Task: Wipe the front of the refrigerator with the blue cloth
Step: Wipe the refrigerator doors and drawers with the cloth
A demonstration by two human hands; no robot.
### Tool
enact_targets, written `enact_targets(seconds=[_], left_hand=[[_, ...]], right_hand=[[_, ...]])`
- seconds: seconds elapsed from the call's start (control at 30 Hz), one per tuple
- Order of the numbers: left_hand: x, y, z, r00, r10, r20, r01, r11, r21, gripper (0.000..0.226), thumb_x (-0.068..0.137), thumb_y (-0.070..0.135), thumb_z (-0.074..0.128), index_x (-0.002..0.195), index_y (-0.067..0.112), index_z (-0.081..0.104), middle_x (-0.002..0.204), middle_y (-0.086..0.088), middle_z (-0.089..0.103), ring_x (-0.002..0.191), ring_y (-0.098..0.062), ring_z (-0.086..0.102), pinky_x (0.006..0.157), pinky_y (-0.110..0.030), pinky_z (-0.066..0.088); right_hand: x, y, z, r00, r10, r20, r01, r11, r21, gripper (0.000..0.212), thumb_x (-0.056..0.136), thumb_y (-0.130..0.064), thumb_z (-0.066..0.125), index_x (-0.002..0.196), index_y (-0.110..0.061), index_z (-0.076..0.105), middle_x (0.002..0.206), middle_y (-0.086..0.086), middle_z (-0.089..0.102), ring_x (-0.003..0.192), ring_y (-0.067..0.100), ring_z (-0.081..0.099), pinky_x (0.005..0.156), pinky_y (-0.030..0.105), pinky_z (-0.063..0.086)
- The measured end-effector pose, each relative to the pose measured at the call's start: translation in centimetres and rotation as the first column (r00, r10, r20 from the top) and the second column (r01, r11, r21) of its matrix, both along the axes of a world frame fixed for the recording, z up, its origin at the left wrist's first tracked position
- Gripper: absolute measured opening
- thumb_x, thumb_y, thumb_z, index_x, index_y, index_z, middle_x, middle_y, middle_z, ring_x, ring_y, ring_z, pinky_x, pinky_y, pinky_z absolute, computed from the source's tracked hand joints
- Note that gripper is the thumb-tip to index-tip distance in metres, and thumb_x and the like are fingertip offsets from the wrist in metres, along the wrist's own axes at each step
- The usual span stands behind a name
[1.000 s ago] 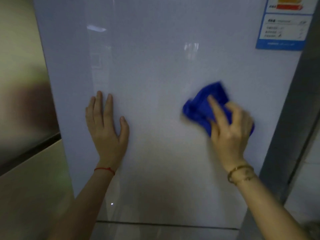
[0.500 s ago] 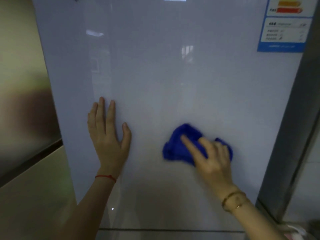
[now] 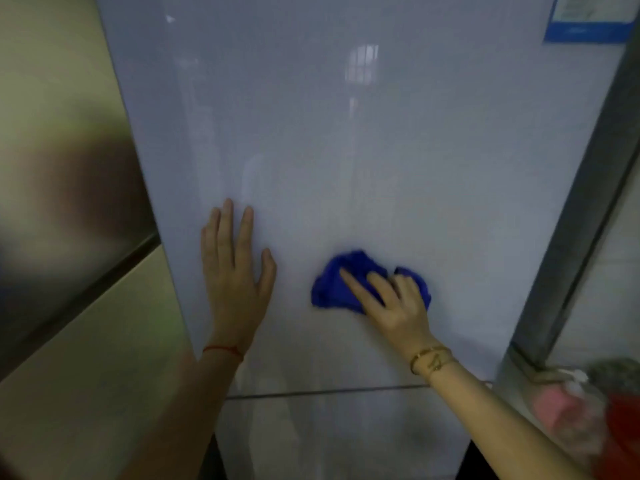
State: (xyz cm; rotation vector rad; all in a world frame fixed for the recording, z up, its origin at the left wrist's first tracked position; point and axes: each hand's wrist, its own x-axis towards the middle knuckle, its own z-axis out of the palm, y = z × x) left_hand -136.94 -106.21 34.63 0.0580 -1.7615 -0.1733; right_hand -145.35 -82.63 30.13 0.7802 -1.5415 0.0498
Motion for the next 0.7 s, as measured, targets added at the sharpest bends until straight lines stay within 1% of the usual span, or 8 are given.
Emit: enact_targets(seconds=[0.07,0.13,0.23,0.33,0.4,0.5,0.6,0.7], left_hand=[[1.3,-0.1,-2.7,0.997,-0.011,0.07,0.01,1.0,0.011,0.053,0.097,0.015,0.054,0.147,0.002,0.042,0.158,-0.019,0.031,0.149,-0.037,0.026,0.121,-0.054,0.028],[3.0,-0.1,-6.0,0.989,-0.041,0.145,0.036,0.999,0.033,0.05,0.097,0.014,0.054,0.145,0.002,0.045,0.156,-0.018,0.035,0.148,-0.035,0.029,0.121,-0.051,0.031],[6.0,0.1,-11.1,0.965,-0.099,0.244,0.077,0.992,0.101,0.043,0.096,0.014,0.053,0.138,0.002,0.053,0.148,-0.015,0.048,0.139,-0.033,0.041,0.118,-0.043,0.036],[8.1,0.2,-16.4,0.936,-0.123,0.331,0.072,0.984,0.163,0.041,0.096,0.014,0.052,0.135,0.003,0.054,0.142,-0.013,0.053,0.133,-0.033,0.049,0.109,-0.049,0.044],[8.8,0.4,-19.5,0.915,-0.142,0.379,0.068,0.977,0.202,0.041,0.096,0.015,0.051,0.135,0.004,0.054,0.142,-0.012,0.054,0.131,-0.032,0.051,0.104,-0.052,0.047],[8.9,0.5,-23.9,0.909,-0.125,0.398,0.041,0.976,0.214,0.04,0.097,0.017,0.05,0.134,0.003,0.056,0.14,-0.011,0.056,0.131,-0.03,0.052,0.107,-0.05,0.046],[8.0,0.1,-29.0,0.925,-0.088,0.37,0.011,0.979,0.205,0.041,0.097,0.015,0.05,0.135,0.001,0.056,0.142,-0.013,0.055,0.134,-0.029,0.049,0.111,-0.048,0.042],[6.2,-1.0,-34.4,0.958,-0.038,0.284,-0.008,0.987,0.161,0.042,0.097,0.013,0.051,0.137,0.001,0.052,0.143,-0.017,0.052,0.137,-0.031,0.045,0.114,-0.051,0.04]], right_hand=[[1.0,1.8,-5.4,0.99,-0.018,0.137,-0.001,0.991,0.136,0.059,0.089,0.004,0.059,0.14,-0.022,0.046,0.111,0.005,0.05,0.073,0.024,0.043,0.072,0.039,0.048],[2.3,3.8,-8.5,0.967,-0.046,0.249,0.003,0.985,0.171,0.056,0.092,0.002,0.053,0.141,-0.021,0.043,0.112,0.005,0.05,0.074,0.023,0.043,0.071,0.041,0.049],[4.5,6.4,-10.4,0.914,-0.021,0.405,0.007,0.999,0.036,0.037,0.101,-0.016,0.045,0.137,-0.019,0.05,0.111,0.008,0.051,0.076,0.027,0.047,0.074,0.044,0.047],[6.1,7.3,-11.3,0.854,0.023,0.519,0.042,0.993,-0.113,0.037,0.104,-0.032,0.04,0.132,-0.016,0.057,0.111,0.01,0.052,0.078,0.031,0.053,0.079,0.044,0.047],[6.5,6.6,-12.7,0.841,0.038,0.54,0.047,0.989,-0.142,0.036,0.103,-0.032,0.044,0.131,-0.014,0.058,0.109,0.012,0.055,0.079,0.03,0.053,0.079,0.043,0.047],[6.3,4.4,-16.3,0.851,0.067,0.521,0.013,0.989,-0.149,0.035,0.101,-0.029,0.051,0.133,-0.015,0.057,0.106,0.015,0.058,0.079,0.029,0.052,0.08,0.046,0.049],[5.3,1.9,-21.0,0.881,0.103,0.461,-0.038,0.988,-0.148,0.04,0.097,-0.022,0.059,0.136,-0.018,0.051,0.109,0.013,0.055,0.08,0.03,0.051,0.083,0.047,0.049],[3.8,-1.1,-25.1,0.918,0.153,0.365,-0.1,0.982,-0.16,0.054,0.09,-0.011,0.068,0.138,-0.021,0.046,0.113,0.009,0.047,0.085,0.027,0.049,0.084,0.044,0.045]])
